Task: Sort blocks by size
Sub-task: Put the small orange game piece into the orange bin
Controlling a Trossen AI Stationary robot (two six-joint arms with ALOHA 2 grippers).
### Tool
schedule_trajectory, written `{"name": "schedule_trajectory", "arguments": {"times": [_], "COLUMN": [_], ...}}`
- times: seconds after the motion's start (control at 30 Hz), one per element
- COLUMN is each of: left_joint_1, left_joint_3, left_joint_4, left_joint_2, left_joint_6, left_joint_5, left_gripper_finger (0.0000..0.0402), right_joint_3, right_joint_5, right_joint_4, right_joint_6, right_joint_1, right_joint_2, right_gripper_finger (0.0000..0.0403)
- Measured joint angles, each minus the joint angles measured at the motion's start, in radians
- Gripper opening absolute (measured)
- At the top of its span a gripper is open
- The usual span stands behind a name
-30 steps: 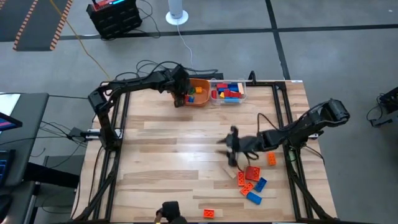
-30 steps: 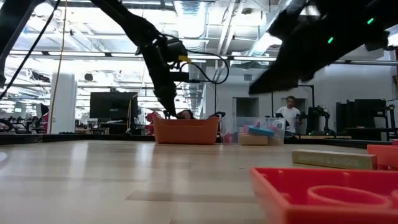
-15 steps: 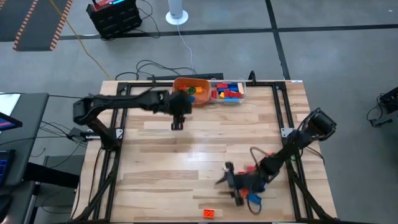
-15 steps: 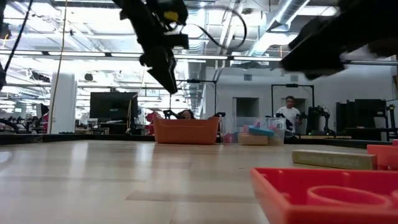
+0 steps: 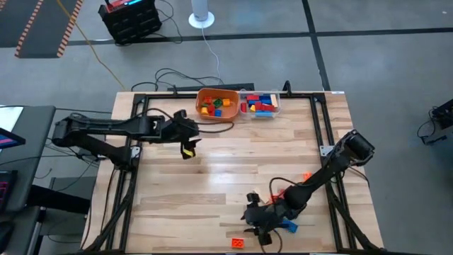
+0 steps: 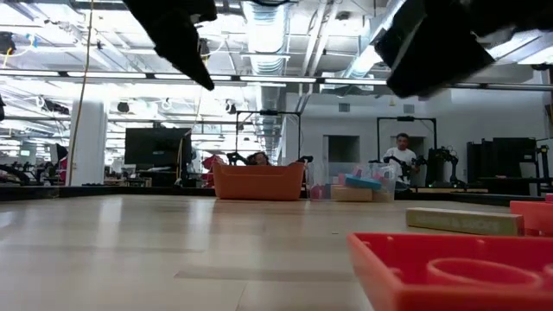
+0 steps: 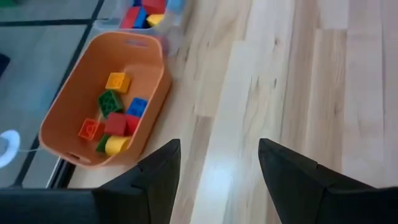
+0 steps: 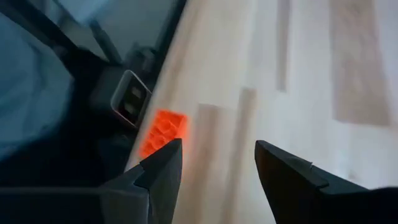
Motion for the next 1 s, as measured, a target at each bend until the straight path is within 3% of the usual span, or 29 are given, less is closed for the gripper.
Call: {"name": "schedule_trajectory", "arguments": {"times": [0.13,0.33,0.7,1.0], "left_joint_1": [0.001,0.001,0.001,0.001], "left_joint_3": [0.0,-0.001,-0.001,0.0], "left_joint_4": [-0.022,-0.057,-0.055,-0.08], "left_joint_2": [-0.027,-0.03,-0.031,-0.031], "left_joint_6": [0.0,0.032,0.026,-0.002], "left_joint_5": [-0.005,-0.008,-0.015,-0.017], "left_gripper_finger": [0.0212,0.0212,0.0212,0.0212], "right_joint_3": [0.114,0.205,0.302,0.298], "right_joint_5": [-0.04,-0.166,-0.195,-0.179], "right_joint_4": [-0.087,-0.027,-0.048,-0.098], "right_joint_6": [-0.045,-0.003,0.114,0.144], "right_joint_1": [0.003,0.002,0.018,0.028], "right_joint_2": [0.033,0.112,0.301,0.302], "right_gripper_finger": [0.0235,0.0221,0.0196,0.0195]}}
